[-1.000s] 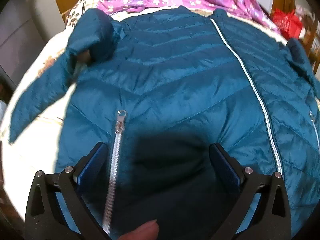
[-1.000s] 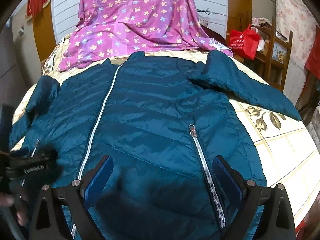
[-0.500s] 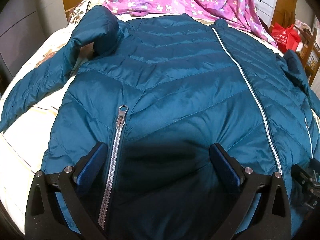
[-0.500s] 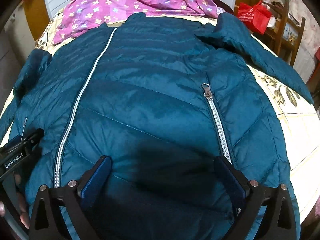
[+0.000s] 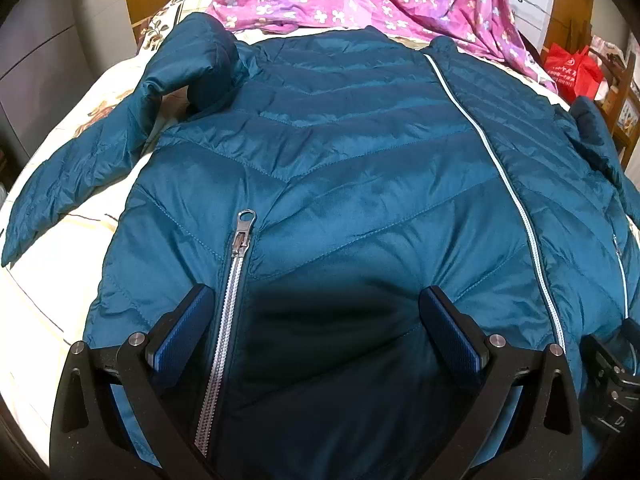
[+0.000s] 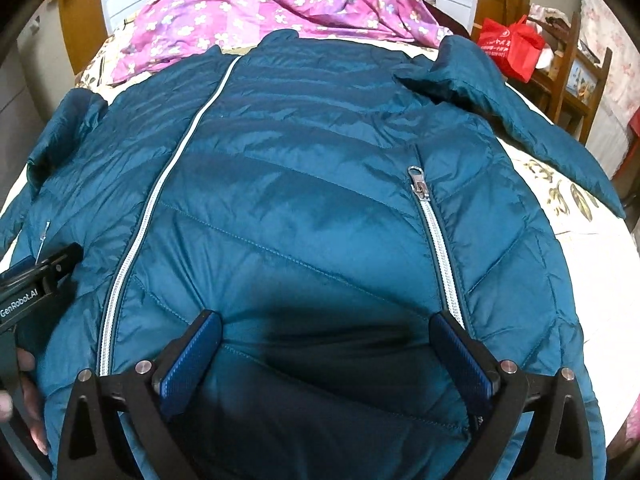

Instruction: Fold large clothes

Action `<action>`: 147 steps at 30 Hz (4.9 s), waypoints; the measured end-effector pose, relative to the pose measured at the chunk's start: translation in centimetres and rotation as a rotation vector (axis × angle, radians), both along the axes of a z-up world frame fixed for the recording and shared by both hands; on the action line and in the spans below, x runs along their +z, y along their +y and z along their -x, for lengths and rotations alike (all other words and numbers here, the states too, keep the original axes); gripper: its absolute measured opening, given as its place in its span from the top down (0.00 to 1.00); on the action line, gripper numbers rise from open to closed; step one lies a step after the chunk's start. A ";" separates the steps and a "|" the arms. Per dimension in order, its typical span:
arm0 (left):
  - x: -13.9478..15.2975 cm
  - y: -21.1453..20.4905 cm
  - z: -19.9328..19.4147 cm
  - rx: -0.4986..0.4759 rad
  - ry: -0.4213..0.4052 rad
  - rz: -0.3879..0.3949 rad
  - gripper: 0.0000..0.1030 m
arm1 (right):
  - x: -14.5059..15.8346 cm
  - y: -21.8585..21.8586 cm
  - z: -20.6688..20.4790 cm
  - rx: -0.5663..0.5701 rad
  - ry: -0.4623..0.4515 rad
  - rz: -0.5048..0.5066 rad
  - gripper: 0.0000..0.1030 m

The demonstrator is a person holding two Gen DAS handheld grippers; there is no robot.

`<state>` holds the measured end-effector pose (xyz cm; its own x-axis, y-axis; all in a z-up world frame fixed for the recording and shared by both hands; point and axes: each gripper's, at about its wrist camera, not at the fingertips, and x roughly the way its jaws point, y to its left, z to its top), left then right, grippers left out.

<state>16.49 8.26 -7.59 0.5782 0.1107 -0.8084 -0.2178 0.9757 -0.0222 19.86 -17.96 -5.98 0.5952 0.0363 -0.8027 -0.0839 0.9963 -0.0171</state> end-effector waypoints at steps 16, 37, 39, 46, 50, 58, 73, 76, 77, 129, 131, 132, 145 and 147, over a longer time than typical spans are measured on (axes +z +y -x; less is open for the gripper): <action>5.5 8.1 2.9 0.112 -0.124 0.073 0.00 | 0.0 0.0 0.1 0.022 -0.004 -0.008 0.00; -0.6 36.7 0.6 0.429 0.069 0.049 0.03 | 0.0 0.2 0.4 0.024 -0.009 0.011 0.00; -0.2 36.0 0.3 0.378 0.030 0.032 0.22 | 0.0 0.1 0.4 0.023 -0.009 0.011 0.00; 2.8 33.8 2.0 0.352 -0.100 -0.067 0.88 | 0.0 0.3 0.3 0.020 -0.012 0.015 0.00; 5.2 36.5 4.9 0.496 -0.153 -0.082 0.88 | 0.1 0.3 0.2 0.027 0.003 0.019 0.00; 9.7 37.0 6.8 0.543 -0.183 -0.018 0.88 | 4.0 -2.4 1.8 -0.070 -0.141 0.073 0.00; 17.6 4.3 -6.2 -0.146 -0.328 0.176 0.88 | 3.8 -9.6 3.2 -0.206 -0.072 0.086 0.00; 16.5 -1.5 -9.0 -0.206 -0.293 0.195 0.88 | 3.5 -10.2 3.6 -0.194 -0.063 0.089 0.00; 15.9 -3.3 -9.9 -0.226 -0.280 0.208 0.88 | 3.4 -10.7 3.6 -0.199 -0.061 0.085 0.00; 4.3 13.2 -12.2 0.143 -0.161 0.233 0.43 | 9.5 3.5 -8.8 0.117 -0.233 -0.139 0.04; 3.6 13.0 -13.2 0.140 -0.140 0.229 0.43 | 8.8 5.9 -11.8 0.156 -0.194 -0.170 0.04; 3.3 12.7 -13.4 0.142 -0.134 0.209 0.43 | 8.4 6.4 -12.6 0.166 -0.186 -0.168 0.04; 1.6 12.6 -13.6 0.139 -0.159 0.160 0.39 | 3.4 -6.1 -19.4 -0.036 -0.048 -0.363 0.05; 1.6 12.7 -13.6 0.145 -0.159 0.166 0.39 | 4.9 -5.6 -19.3 -0.032 -0.081 -0.361 0.05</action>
<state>30.13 20.99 -6.00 0.6869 0.0751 -0.7229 -0.3360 0.9148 -0.2242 39.14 -23.56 -1.11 0.6620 0.2885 -0.6917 -0.0655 0.9416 0.3302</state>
